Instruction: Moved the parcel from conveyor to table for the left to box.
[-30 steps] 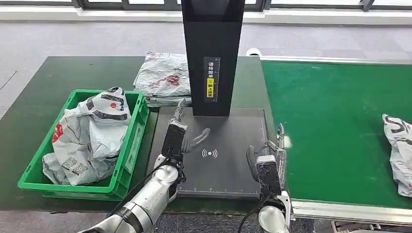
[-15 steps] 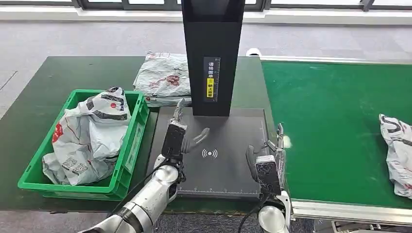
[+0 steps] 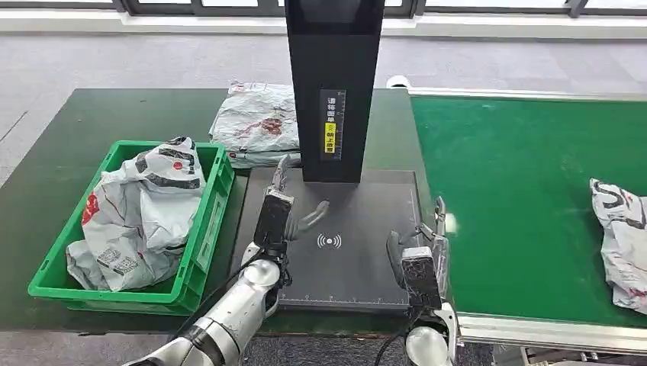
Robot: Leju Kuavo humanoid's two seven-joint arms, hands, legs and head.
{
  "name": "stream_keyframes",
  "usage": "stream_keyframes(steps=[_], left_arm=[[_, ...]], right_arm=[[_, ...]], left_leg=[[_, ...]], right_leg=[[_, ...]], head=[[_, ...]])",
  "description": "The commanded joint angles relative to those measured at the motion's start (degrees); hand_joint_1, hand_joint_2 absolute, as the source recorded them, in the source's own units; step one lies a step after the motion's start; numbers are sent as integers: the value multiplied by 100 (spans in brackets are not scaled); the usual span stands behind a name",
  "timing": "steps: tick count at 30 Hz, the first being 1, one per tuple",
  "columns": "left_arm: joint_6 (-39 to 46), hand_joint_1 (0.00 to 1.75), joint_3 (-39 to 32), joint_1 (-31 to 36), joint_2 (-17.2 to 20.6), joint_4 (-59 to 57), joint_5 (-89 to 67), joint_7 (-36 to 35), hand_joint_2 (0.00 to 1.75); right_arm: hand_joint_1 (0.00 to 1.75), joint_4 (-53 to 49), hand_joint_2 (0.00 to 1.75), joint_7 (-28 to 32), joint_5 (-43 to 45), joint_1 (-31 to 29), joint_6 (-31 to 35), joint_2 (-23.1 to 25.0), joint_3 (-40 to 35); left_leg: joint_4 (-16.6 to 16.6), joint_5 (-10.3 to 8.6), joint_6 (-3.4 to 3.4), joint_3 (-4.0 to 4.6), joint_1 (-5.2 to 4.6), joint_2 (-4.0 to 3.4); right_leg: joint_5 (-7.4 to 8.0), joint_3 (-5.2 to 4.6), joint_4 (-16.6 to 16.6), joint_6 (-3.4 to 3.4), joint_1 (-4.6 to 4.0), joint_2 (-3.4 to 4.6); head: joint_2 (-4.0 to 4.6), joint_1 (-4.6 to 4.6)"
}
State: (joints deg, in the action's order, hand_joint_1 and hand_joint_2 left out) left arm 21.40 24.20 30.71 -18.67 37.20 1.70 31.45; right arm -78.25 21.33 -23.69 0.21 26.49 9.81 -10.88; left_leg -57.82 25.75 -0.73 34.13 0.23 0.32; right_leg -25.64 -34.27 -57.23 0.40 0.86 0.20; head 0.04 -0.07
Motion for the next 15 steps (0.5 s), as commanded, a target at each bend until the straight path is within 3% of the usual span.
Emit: stream_keyframes(steps=[1,15], left_arm=[[-24,0,312,161,155,-164,-36,-56,175],[0,0,391,123,224,-154,-192,-91,175]], right_arm=[[0,-105,175,-24,-33,13,9,28,22],[0,63,175,-226,-269,-74,39,-64,199]], left_leg=[[5,2,0,-11,1,-6],[6,1,0,-10,0,-6]], right_leg=[[0,10,6,-3,-2,3],[1,10,7,-2,-1,3]], head=[[0,0],[0,0]])
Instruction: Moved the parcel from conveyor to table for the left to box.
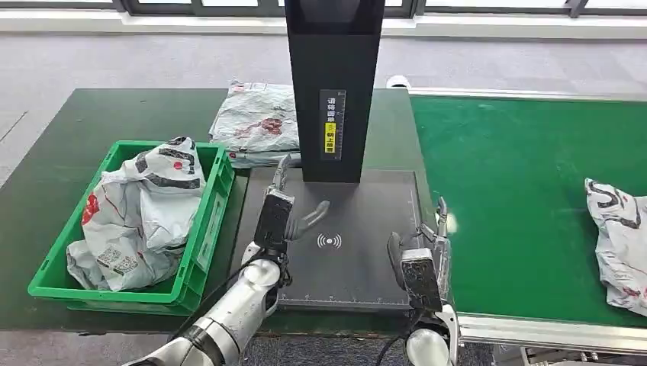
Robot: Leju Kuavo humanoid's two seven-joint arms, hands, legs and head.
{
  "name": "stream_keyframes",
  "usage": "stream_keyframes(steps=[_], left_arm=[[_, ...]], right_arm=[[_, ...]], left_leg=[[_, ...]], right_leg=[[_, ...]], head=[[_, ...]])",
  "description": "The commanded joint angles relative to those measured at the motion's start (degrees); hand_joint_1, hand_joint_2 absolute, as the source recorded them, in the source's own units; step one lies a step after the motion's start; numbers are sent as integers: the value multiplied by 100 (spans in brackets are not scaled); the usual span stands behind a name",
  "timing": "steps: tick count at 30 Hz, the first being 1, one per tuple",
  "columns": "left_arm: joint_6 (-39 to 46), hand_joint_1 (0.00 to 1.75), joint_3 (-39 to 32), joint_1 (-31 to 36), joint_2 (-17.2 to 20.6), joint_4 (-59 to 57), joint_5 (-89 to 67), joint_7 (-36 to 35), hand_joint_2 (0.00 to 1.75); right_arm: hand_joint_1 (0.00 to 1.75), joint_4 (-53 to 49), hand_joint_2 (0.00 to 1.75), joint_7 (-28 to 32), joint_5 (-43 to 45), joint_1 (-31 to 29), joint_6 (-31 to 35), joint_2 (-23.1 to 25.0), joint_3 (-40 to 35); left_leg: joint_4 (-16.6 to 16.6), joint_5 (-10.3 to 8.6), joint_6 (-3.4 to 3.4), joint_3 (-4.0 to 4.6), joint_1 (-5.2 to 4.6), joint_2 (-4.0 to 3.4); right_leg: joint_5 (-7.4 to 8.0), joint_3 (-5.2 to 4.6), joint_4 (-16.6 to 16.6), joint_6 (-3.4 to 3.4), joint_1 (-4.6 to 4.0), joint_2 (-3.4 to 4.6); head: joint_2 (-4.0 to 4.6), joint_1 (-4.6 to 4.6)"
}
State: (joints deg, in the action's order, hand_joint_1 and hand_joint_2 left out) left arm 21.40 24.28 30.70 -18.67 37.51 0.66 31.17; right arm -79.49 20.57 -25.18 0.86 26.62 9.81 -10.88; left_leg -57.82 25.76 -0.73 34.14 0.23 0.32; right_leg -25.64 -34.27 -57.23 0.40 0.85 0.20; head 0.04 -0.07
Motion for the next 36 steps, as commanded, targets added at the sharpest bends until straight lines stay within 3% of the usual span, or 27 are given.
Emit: stream_keyframes(steps=[1,6,10,11,13,17,30,36], left_arm=[[-28,0,374,107,236,-173,-85,-62,175],[-71,0,373,43,271,-182,-91,-76,175],[-51,0,435,-36,257,-221,-188,-48,175],[-45,0,436,-52,253,-222,-198,-44,175],[-49,0,408,-62,217,-239,-194,-56,175],[-71,0,363,16,158,-276,-205,-92,175],[-76,0,357,27,159,-279,-208,-99,175],[-130,0,371,14,176,-238,-278,-28,175]], right_arm=[[0,220,175,-241,-253,-142,90,-79,252],[0,334,175,-519,-683,-165,315,-224,546],[0,396,175,-1139,-1842,-180,754,-324,1185],[0,362,175,-1093,-1875,-165,652,-312,1343],[0,626,175,-1547,-2534,-240,721,-441,1708],[0,1165,175,-1585,-2708,-406,834,-671,2170],[0,1190,175,-1550,-2694,-420,838,-633,2173],[0,2438,175,-2094,-3432,-631,990,-1216,3267]], left_leg=[[13,1,1,-22,0,-8],[10,-1,1,-14,-1,-3],[20,-2,3,-28,0,0],[12,-1,3,-19,0,2],[13,-1,4,-20,-1,2],[13,-1,4,-19,1,6],[13,3,3,-23,2,-5],[19,-3,8,-25,1,18]], right_leg=[[1,20,14,-4,-1,3],[1,13,10,-2,0,1],[3,31,24,-2,-1,-5],[1,22,16,-1,-1,-5],[1,24,18,-1,0,-6],[2,26,23,0,-2,-10],[2,25,21,-3,-5,0],[2,36,31,2,-3,-23]], head=[[0,0],[0,0],[0,0],[0,0],[0,0],[0,0],[0,0],[0,0]])
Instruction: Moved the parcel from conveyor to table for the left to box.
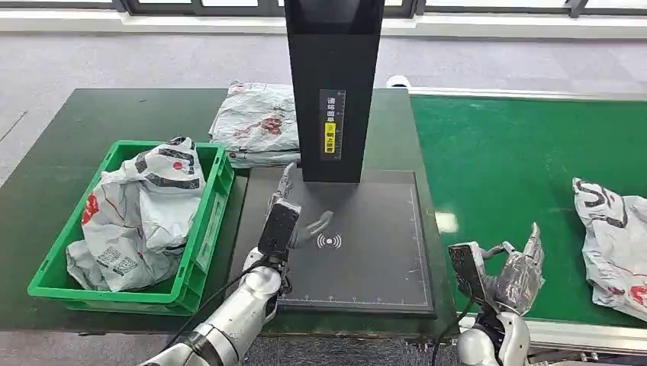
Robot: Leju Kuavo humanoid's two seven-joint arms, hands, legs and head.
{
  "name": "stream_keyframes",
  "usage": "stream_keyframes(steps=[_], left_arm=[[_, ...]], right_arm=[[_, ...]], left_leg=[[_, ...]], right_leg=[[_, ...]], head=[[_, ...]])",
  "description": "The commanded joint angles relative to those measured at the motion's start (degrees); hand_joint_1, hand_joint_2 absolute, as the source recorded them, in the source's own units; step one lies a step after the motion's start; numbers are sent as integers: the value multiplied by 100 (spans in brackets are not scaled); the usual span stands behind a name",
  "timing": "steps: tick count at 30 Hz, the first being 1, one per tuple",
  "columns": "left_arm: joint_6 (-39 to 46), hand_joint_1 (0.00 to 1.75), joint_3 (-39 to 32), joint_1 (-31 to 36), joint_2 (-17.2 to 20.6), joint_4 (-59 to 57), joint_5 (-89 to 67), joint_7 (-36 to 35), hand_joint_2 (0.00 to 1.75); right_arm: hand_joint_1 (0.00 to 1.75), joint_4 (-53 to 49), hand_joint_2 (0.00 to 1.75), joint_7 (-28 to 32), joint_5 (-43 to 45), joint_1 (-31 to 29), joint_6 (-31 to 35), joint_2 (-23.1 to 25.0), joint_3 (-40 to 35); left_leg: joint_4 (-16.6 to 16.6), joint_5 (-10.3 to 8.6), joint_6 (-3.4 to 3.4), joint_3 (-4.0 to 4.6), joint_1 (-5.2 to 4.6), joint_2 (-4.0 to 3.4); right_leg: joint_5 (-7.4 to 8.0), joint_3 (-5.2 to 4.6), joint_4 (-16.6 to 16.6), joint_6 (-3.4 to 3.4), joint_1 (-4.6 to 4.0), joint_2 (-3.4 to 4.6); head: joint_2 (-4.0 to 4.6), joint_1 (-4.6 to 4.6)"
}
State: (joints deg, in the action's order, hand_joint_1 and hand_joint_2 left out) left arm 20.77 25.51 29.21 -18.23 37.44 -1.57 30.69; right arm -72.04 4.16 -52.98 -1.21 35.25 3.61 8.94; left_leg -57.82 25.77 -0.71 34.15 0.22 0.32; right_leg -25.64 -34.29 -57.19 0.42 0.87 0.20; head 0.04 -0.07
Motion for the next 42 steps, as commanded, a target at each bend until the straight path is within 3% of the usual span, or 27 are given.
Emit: stream_keyframes(steps=[1,5,6,10,14,23,29,30,38,42], left_arm=[[-97,0,233,169,127,-278,-29,31,175],[-139,0,180,238,79,-470,0,171,175],[-147,0,171,274,70,-500,7,178,175],[-168,0,95,412,83,-623,70,235,175],[-151,0,11,461,162,-634,106,324,175],[-18,0,-126,380,143,-621,57,441,175],[23,0,-212,389,140,-647,32,489,175],[29,0,-236,385,136,-650,24,502,175],[17,0,-264,368,139,-632,4,509,175],[-33,0,-319,370,165,-559,-5,482,175]], right_arm=[[0,2001,175,-549,-742,-515,113,-694,1485],[0,3293,175,-600,-1087,-999,467,-1111,2138],[0,3489,0,-670,-1196,-1101,475,-1239,2236],[0,4602,0,-180,-928,-1664,460,-1703,2583],[0,4909,0,-200,-1154,-1818,475,-1947,2554],[0,4296,0,-241,-1890,-1907,475,-1483,3094],[0,4363,0,-312,-2301,-1996,475,-1442,3366],[0,4434,175,-427,-2462,-2041,475,-1475,3369],[0,4795,175,-624,-2561,-2166,475,-1612,3423],[0,5503,175,-1039,-2768,-2362,465,-1797,3302]], left_leg=[[17,-4,6,-25,3,18],[16,0,14,-27,0,19],[13,1,14,-22,-4,15],[3,7,20,-15,-16,9],[1,10,21,-14,-16,-7],[5,11,19,-19,-13,-19],[5,11,21,-16,-12,-18],[6,12,21,-18,-10,-21],[3,10,21,-11,-14,-11],[1,11,22,-7,-13,-12]], right_leg=[[2,37,28,1,-5,-23],[4,44,33,4,-1,-23],[4,37,28,4,4,-19],[4,25,17,4,14,-13],[8,18,14,6,14,2],[8,18,14,1,9,13],[5,18,14,7,9,11],[6,22,17,6,6,13],[3,17,12,8,11,4],[4,14,11,8,10,6]], head=[[0,0],[0,0],[0,0],[0,0],[0,0],[0,0],[0,0],[0,0],[0,0],[0,0]])
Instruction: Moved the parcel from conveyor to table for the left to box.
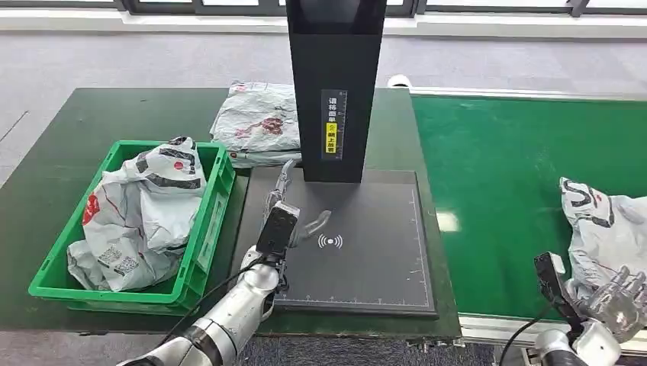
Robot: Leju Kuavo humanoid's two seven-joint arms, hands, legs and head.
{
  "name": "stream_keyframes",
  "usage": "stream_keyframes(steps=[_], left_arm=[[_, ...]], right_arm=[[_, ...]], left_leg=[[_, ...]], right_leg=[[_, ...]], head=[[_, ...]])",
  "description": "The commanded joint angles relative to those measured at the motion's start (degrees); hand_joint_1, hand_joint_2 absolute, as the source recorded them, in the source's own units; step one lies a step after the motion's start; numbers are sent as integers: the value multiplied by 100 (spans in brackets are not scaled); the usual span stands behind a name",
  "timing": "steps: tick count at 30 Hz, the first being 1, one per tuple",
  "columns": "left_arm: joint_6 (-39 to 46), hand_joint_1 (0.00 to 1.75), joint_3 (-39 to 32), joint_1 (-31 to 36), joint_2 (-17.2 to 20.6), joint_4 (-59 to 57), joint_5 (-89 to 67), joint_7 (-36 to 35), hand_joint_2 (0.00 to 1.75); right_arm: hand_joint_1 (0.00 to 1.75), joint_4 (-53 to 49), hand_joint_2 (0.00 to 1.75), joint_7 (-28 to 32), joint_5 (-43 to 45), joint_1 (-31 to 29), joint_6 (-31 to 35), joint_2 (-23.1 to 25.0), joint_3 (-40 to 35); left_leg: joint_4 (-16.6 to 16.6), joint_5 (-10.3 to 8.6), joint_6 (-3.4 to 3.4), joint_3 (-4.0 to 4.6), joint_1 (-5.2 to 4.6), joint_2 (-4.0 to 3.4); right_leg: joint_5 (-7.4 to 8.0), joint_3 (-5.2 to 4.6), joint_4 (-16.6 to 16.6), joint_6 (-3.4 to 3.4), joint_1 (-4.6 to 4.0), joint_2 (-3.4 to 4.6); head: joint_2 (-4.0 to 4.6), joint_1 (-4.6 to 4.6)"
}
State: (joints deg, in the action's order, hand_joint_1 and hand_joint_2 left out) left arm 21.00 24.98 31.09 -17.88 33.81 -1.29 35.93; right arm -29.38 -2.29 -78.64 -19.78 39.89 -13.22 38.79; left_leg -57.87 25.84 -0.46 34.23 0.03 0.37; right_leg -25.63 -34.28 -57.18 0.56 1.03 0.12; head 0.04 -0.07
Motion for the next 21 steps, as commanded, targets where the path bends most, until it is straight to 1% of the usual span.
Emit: stream_keyframes(steps=[1,5,7,8,9,10,11,12,13,14,15,16,17,18,21], left_arm=[[-57,0,-266,182,130,-197,-33,-43,175],[-77,0,-297,123,175,-83,-55,-66,175],[-96,0,-309,119,201,-36,-66,-85,175],[-114,0,-322,100,227,29,-77,-107,175],[-136,0,-352,69,261,113,-86,-129,175],[-163,0,-359,58,280,147,-94,-142,175],[-174,0,-375,46,297,178,-103,-156,175],[-180,0,-385,36,306,196,-102,-159,175],[-167,0,-406,3,317,248,-113,-164,175],[-165,0,-421,-34,330,303,-132,-184,175],[-111,0,-490,-132,355,449,-164,-235,175],[-121,0,-492,-144,367,453,-163,-235,175],[-110,0,-536,-211,392,551,-172,-246,175],[-120,0,-557,-245,408,592,-180,-262,175],[-126,0,-560,-253,415,597,-179,-262,175]], right_arm=[[0,1236,175,-394,-202,-505,1,-114,317],[0,1340,175,-485,-205,-516,-85,-144,301],[0,1380,175,-573,-252,-566,-233,-188,261],[0,1426,175,-609,-267,-620,-491,-216,231],[0,1470,175,-686,-373,-693,-968,-241,120],[12,1520,175,-699,-219,-757,-1274,-223,255],[175,1506,175,-690,-287,-771,-1478,-234,180],[175,1506,175,-871,-343,-779,-1491,-233,154],[175,1503,175,-780,-279,-800,-1589,-216,200],[175,1498,175,-838,-300,-803,-1558,-214,190],[175,1479,175,-656,-217,-830,-1453,-186,244],[175,1480,175,-657,-218,-841,-1458,-185,242],[175,1447,175,-650,-323,-844,-1305,-169,140],[175,1443,175,-569,-281,-873,-1274,-144,161],[175,1442,175,-579,-285,-883,-1273,-134,156]], left_leg=[[4,3,-2,-12,4,-14],[9,6,-3,-25,6,-23],[3,3,-2,-9,3,-14],[6,4,-3,-18,4,-20],[9,5,-3,-25,2,-26],[3,4,-2,-11,1,-23],[3,4,-2,-11,1,-24],[4,3,-2,-8,2,-22],[5,4,-3,-15,3,-29],[7,4,-3,-18,3,-30],[4,5,-2,-16,6,-28],[6,3,-2,-17,5,-25],[3,2,0,-14,4,-21],[9,1,-1,-24,6,-31],[7,2,-1,-21,7,-36]], right_leg=[[2,10,7,-4,-5,11],[3,21,13,-7,-7,19],[2,6,4,-4,-3,12],[2,14,8,-6,-5,16],[3,19,11,-8,-4,21],[3,5,4,-5,-2,20],[4,4,3,-5,-2,21],[4,3,4,-4,-2,19],[5,8,6,-6,-4,25],[6,12,9,-6,-4,26],[5,12,8,-5,-7,24],[5,13,9,-4,-6,22],[4,11,6,-1,-5,20],[10,21,16,-3,-7,28],[14,19,15,2,-7,33]], head=[[0,0],[0,0],[0,0],[0,0],[0,0],[0,0],[0,0],[0,0],[0,0],[0,0],[0,0],[0,0],[0,0],[0,0],[0,0]])
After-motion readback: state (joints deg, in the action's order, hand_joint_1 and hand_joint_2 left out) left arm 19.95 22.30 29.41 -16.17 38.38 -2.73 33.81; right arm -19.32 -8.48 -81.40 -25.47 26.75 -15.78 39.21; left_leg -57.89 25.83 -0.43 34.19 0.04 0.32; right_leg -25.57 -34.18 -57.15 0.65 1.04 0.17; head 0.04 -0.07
